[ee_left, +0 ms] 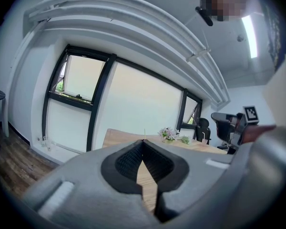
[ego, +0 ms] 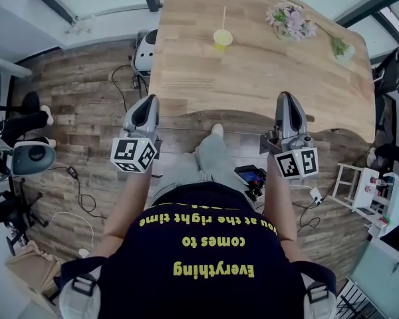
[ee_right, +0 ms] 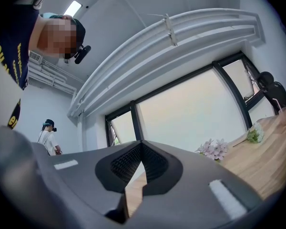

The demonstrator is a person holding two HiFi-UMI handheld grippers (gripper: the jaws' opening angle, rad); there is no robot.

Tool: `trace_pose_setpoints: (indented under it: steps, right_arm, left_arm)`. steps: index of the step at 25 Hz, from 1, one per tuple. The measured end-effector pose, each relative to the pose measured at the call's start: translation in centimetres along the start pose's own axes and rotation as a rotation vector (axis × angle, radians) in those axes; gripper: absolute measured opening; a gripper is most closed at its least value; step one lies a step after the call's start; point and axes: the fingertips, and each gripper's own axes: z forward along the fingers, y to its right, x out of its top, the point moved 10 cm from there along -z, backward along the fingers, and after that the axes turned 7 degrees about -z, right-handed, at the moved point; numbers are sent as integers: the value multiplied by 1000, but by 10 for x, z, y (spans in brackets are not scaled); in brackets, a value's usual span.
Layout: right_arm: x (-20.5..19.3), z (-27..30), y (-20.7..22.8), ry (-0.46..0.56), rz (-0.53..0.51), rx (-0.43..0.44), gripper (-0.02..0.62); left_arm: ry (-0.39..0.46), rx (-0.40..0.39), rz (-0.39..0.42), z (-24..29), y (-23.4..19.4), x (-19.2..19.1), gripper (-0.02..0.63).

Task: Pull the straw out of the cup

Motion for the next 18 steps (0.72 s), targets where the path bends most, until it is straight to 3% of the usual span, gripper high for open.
trace_pose_setpoints:
  steps: [18]
  right_arm:
    - [-5, 74, 80, -31, 39, 77, 5]
  left_arm:
    - [18, 69, -8, 76, 16, 17, 2]
